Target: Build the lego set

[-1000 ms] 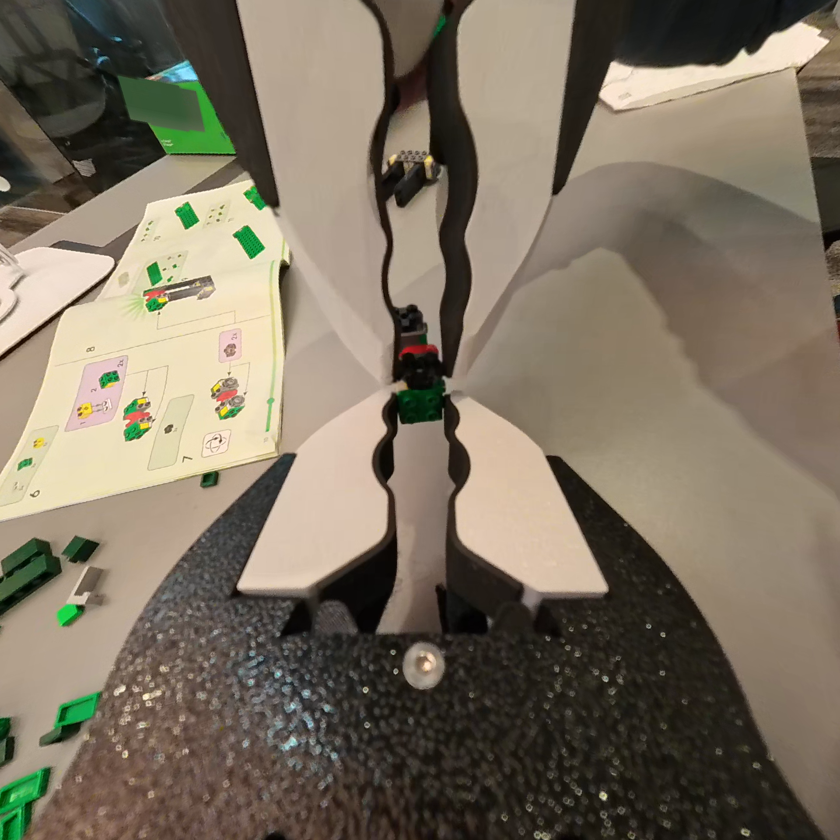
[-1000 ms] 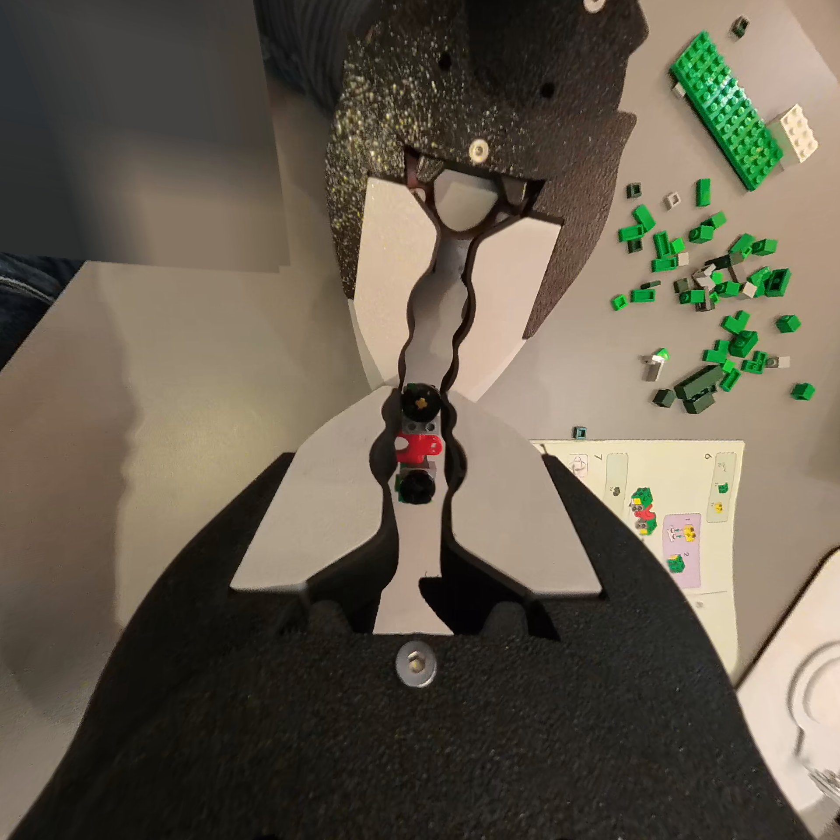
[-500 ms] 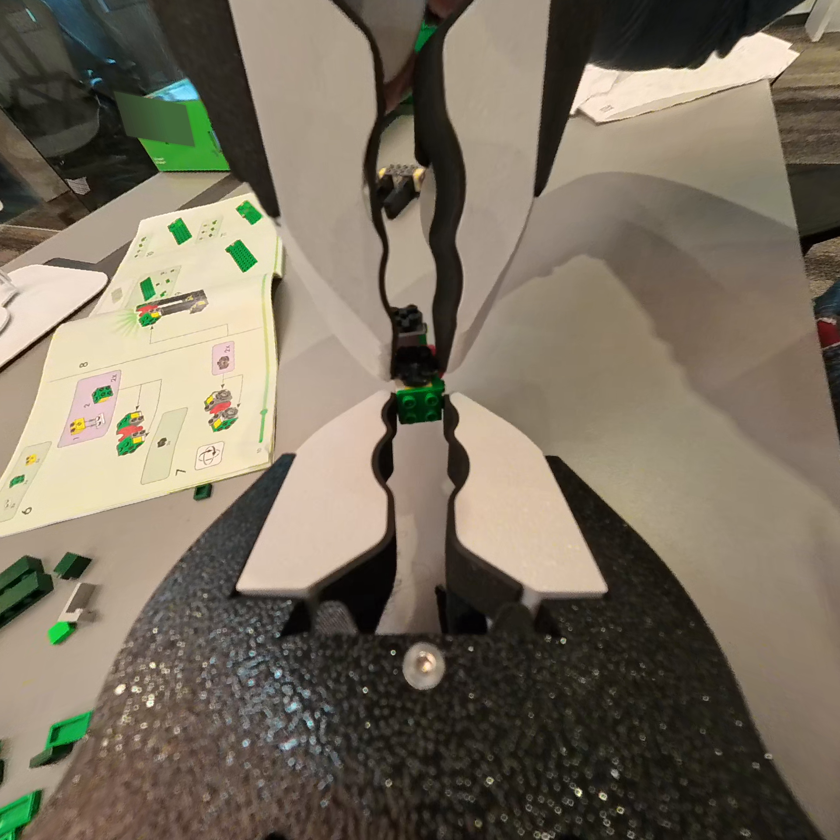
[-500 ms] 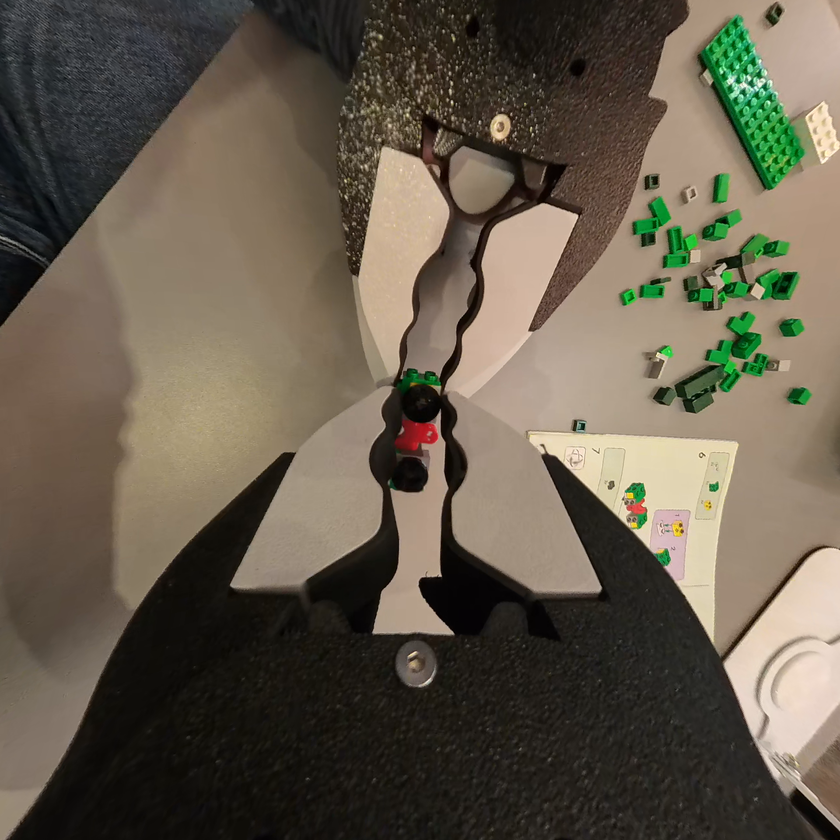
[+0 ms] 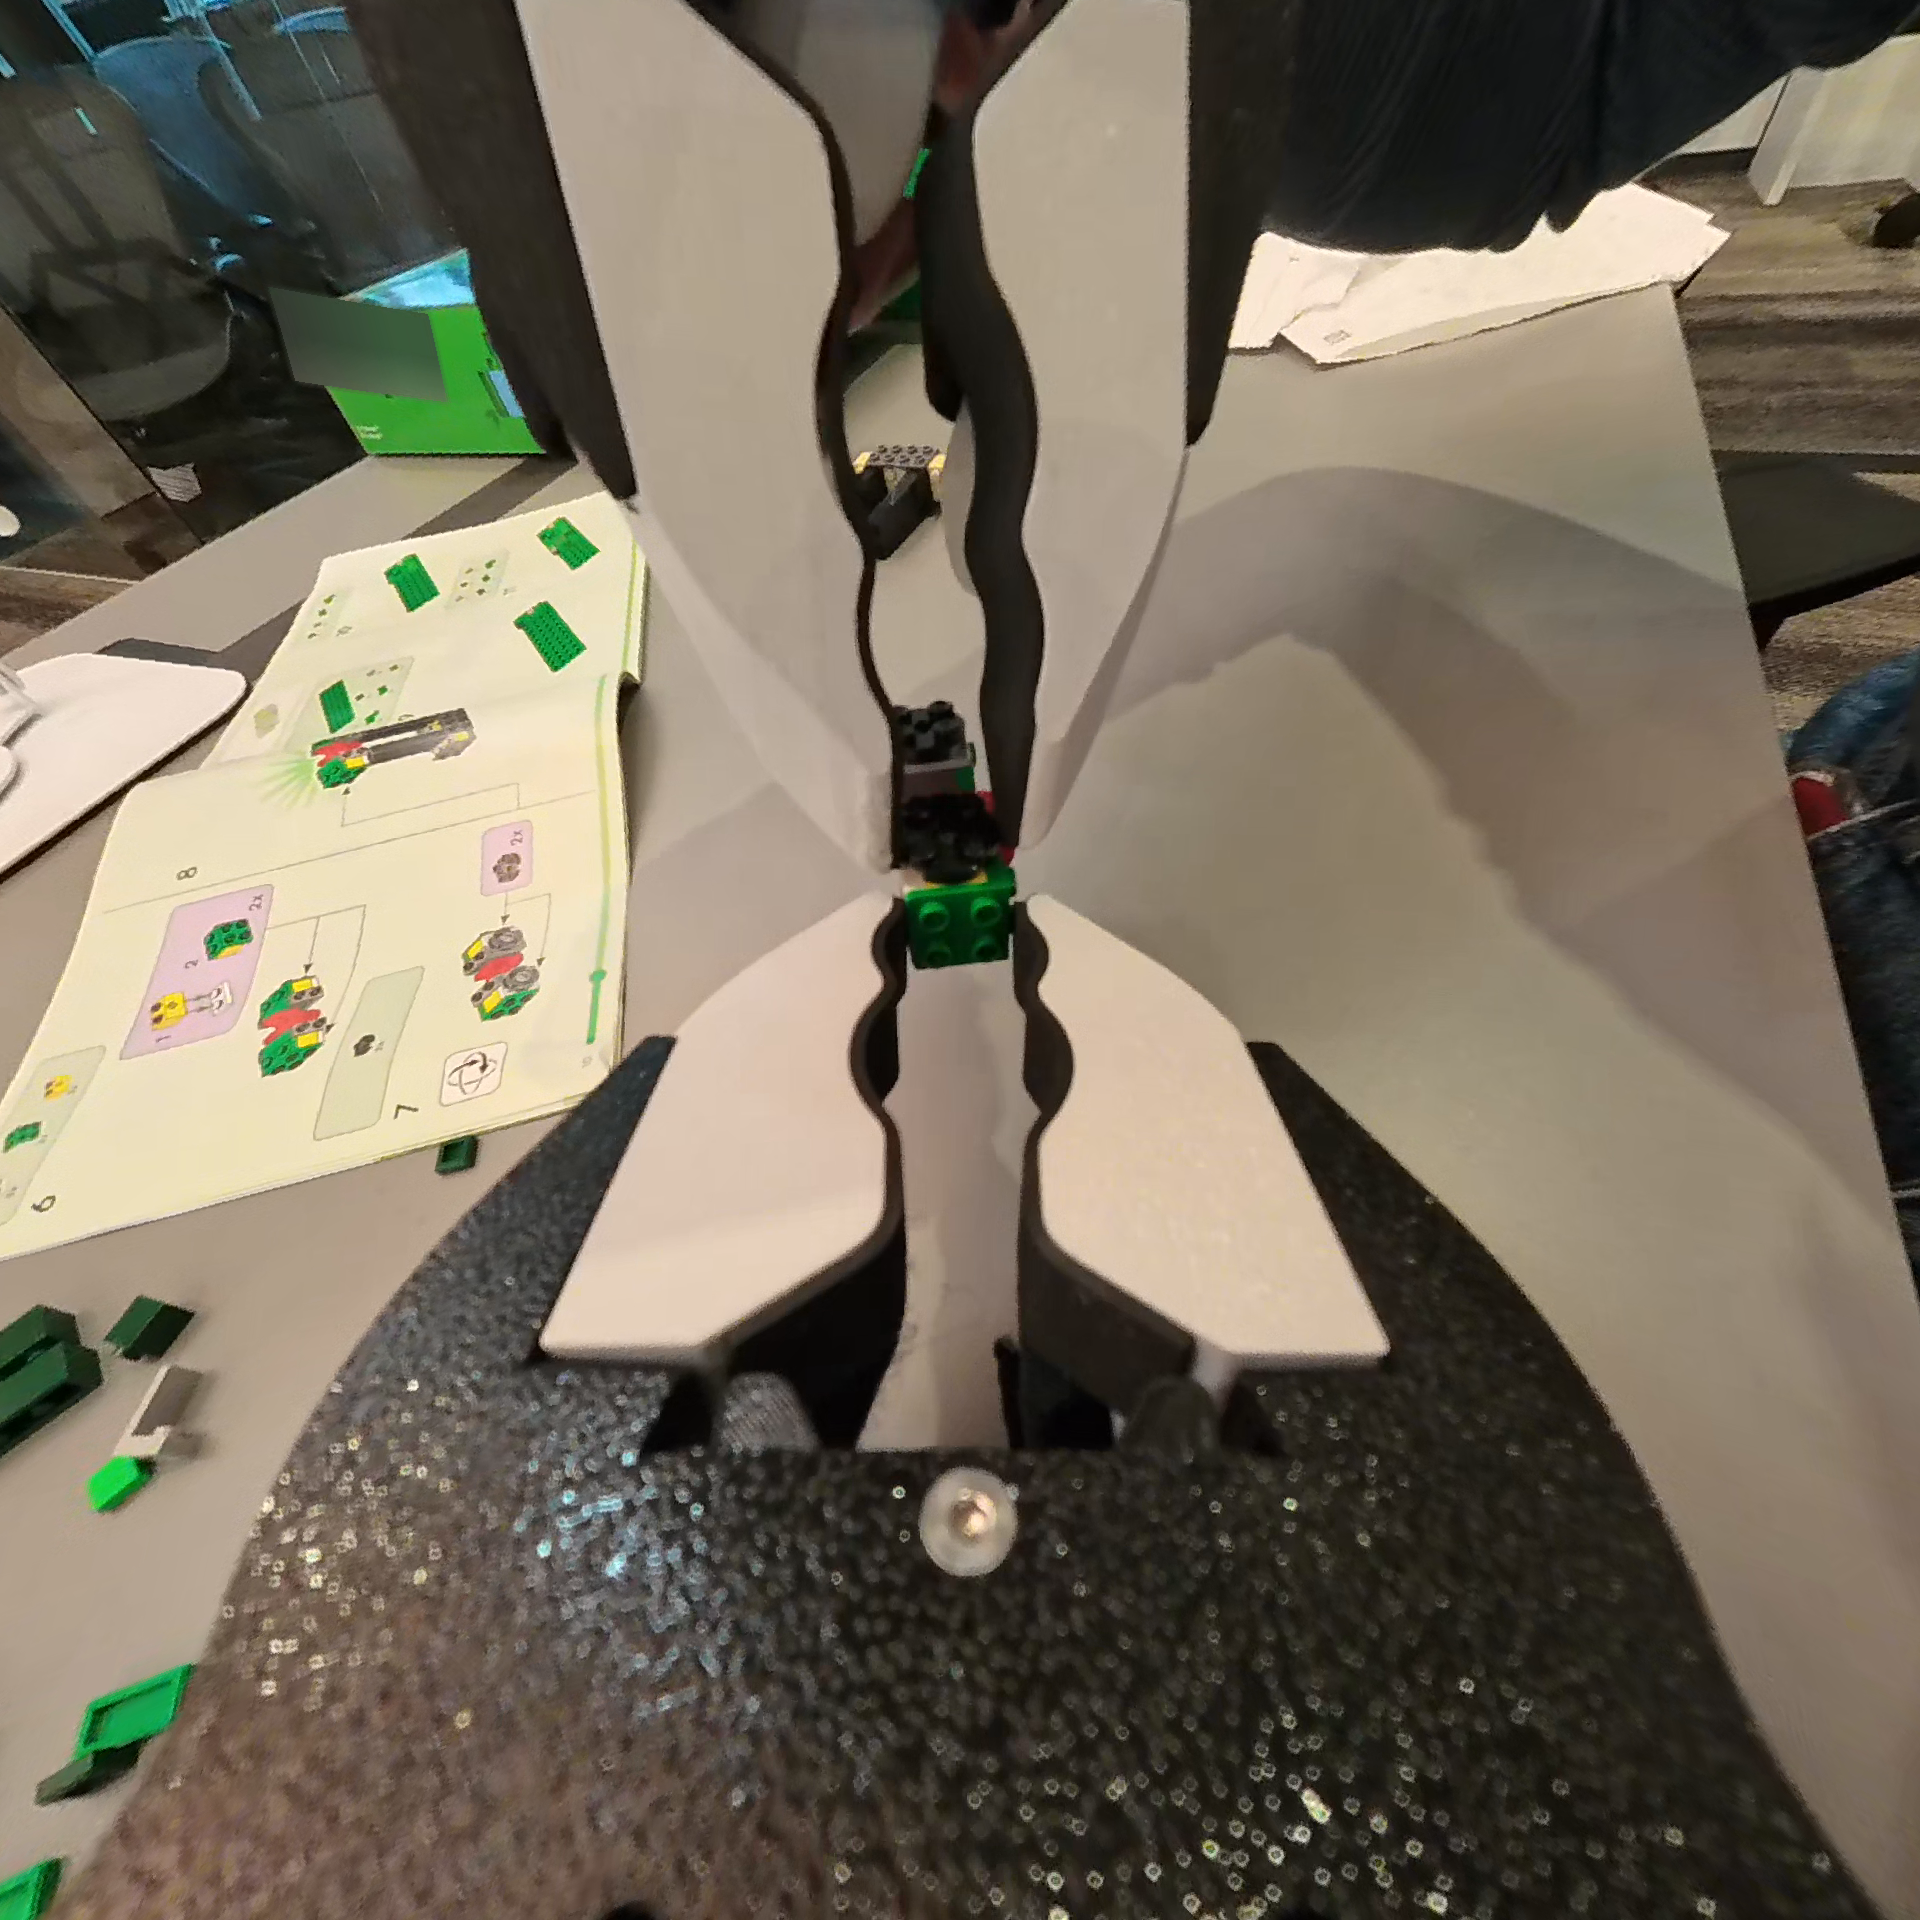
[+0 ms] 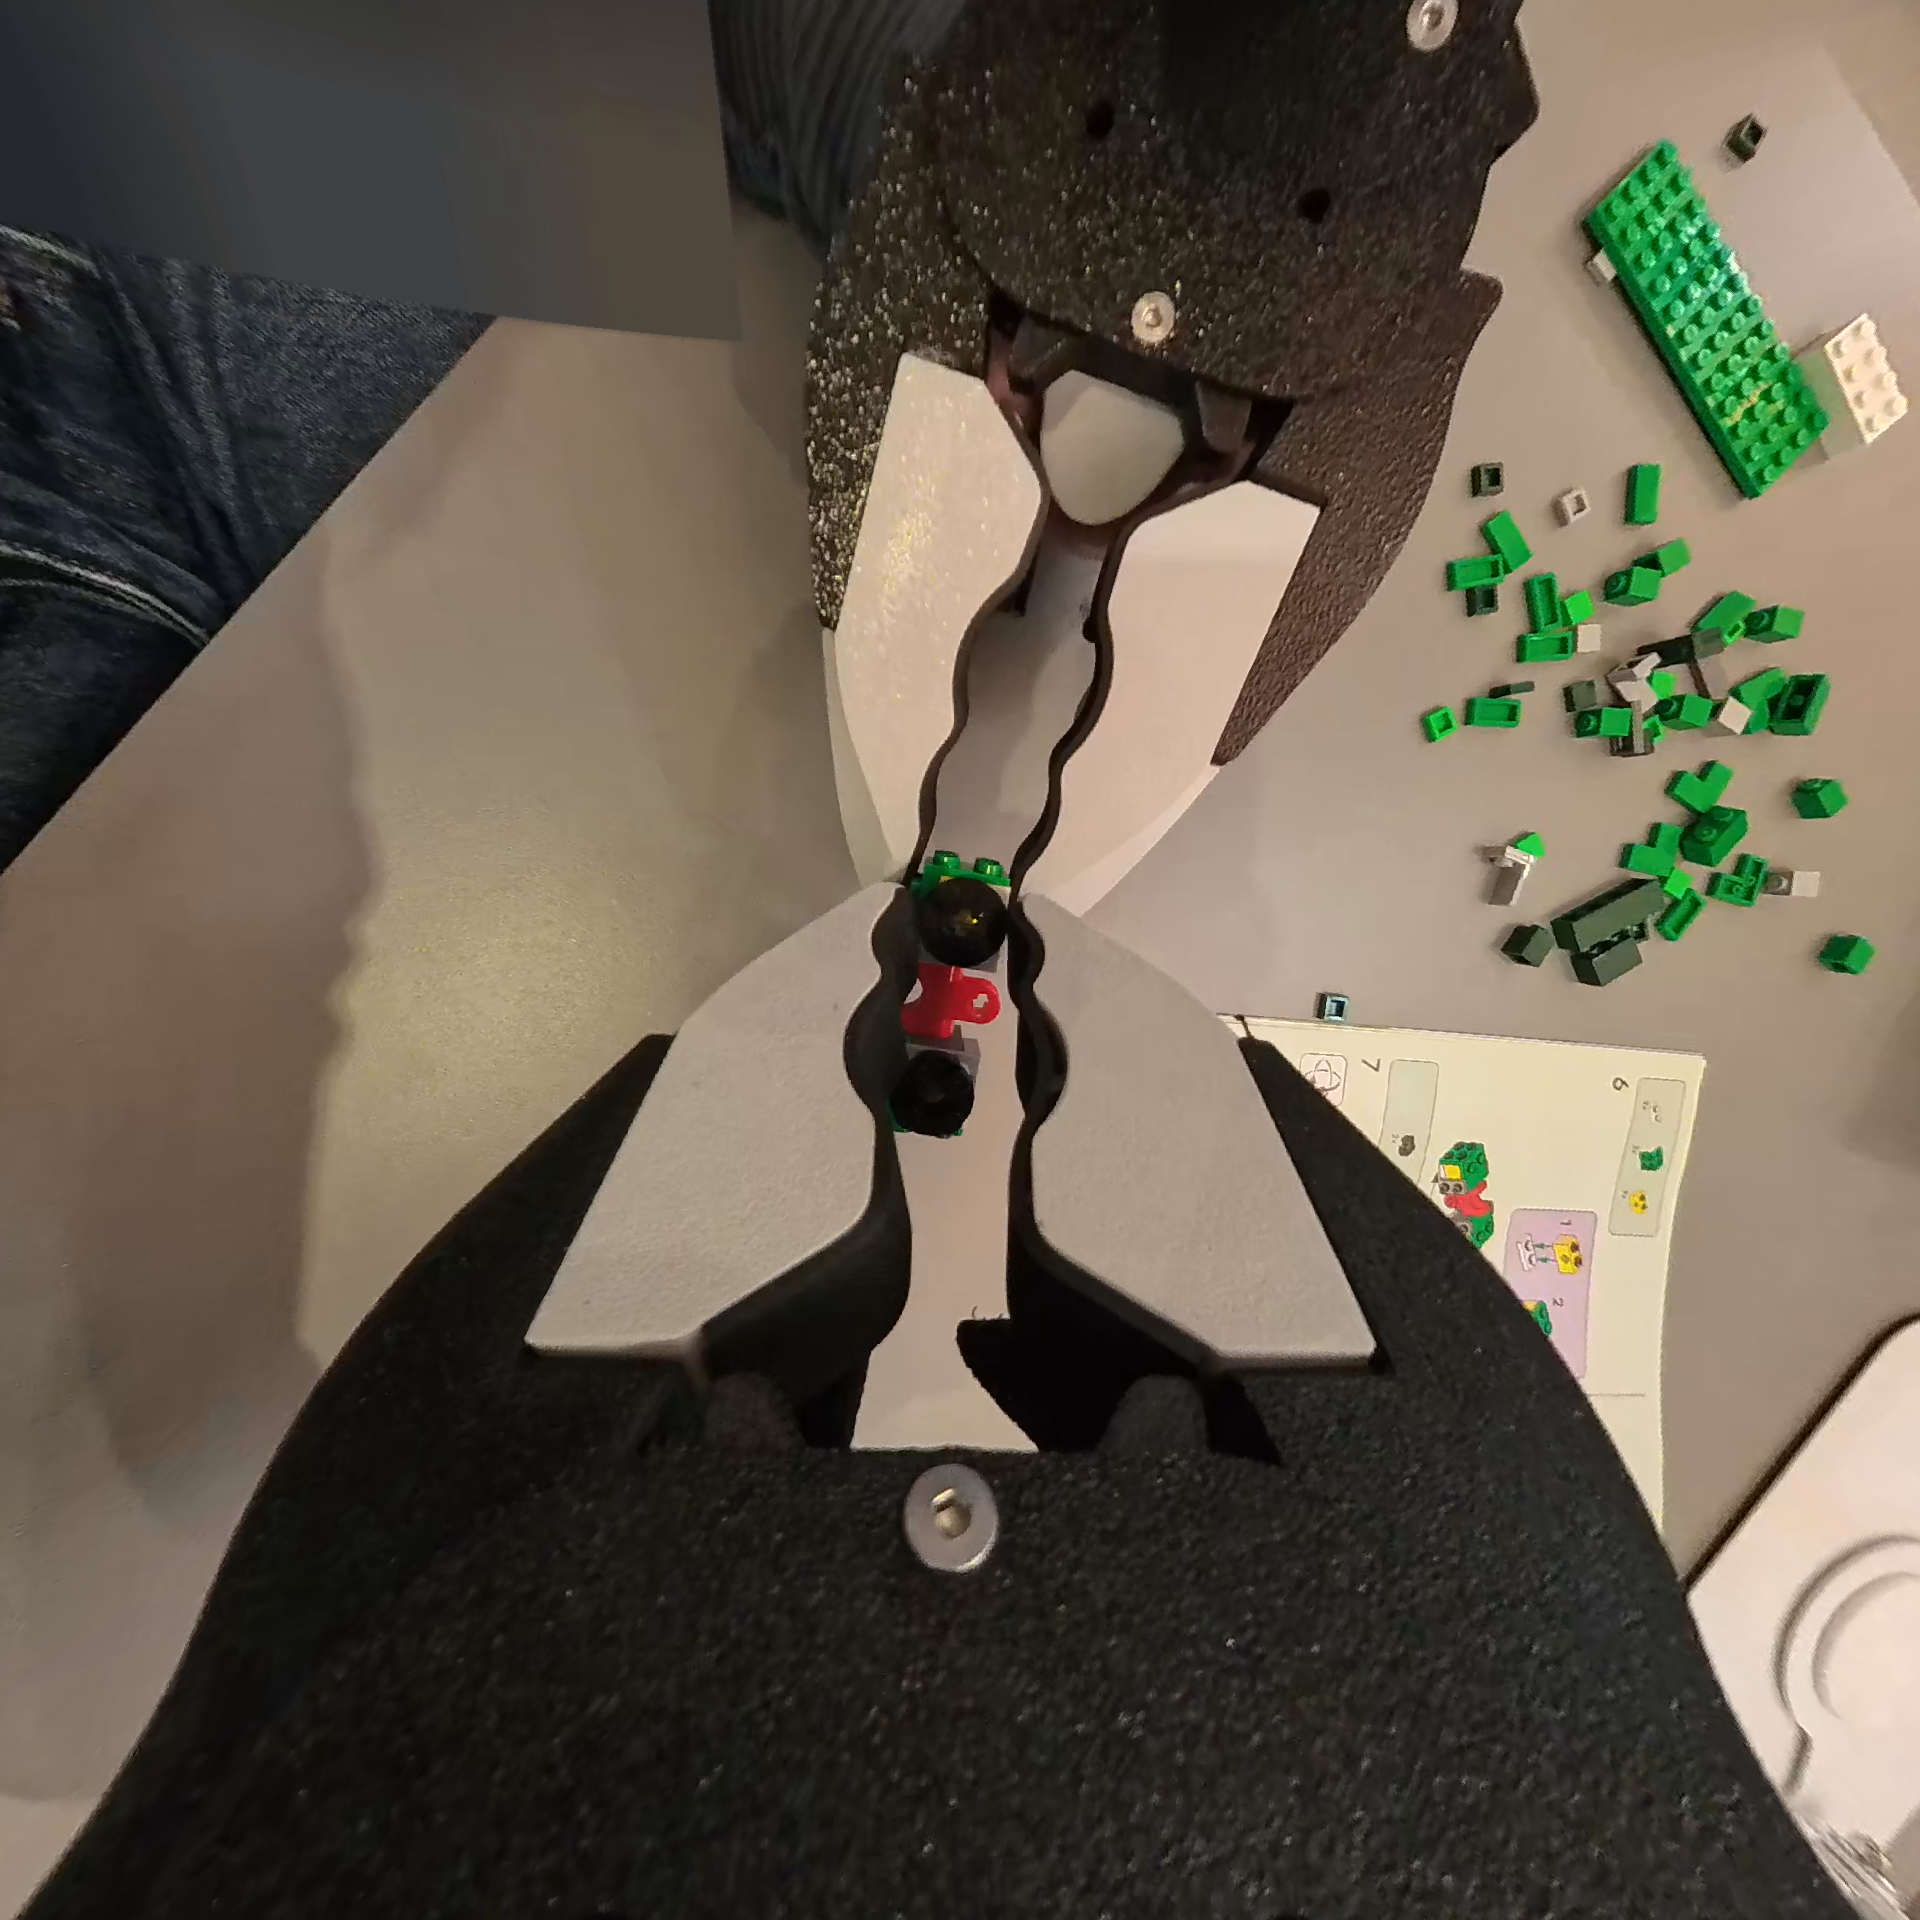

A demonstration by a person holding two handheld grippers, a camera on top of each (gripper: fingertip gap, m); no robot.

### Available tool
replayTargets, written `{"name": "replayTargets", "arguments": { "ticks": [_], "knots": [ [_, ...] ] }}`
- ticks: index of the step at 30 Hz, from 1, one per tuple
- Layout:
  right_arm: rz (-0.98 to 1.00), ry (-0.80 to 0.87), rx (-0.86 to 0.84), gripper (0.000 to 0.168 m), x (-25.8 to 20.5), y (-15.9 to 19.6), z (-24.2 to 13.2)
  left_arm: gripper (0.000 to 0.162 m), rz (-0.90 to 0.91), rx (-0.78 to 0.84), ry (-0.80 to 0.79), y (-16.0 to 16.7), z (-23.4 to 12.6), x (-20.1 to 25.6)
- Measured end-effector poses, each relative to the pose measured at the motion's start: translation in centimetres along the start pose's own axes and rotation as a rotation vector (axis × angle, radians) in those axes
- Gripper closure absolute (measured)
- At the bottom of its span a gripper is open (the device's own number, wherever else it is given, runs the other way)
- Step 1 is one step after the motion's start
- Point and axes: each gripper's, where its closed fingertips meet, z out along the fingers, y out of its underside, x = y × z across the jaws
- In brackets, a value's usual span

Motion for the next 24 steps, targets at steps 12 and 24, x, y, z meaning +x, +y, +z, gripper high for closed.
{"name": "replayTargets", "arguments": {
  "ticks": [12,24],
  "knots": [
    [0.02,-0.006,0.002,0.152,0.14,0.25,0.06,0.143,-0.021,0.001,0.002,0.05,-0.02,-0.09],
    [0.02,0.046,0.022,0.149,0.67,0.25,-0.36,0.143,-0.05,0.004,-0.01,0.03,-0.16,-0.39]
  ]
}}
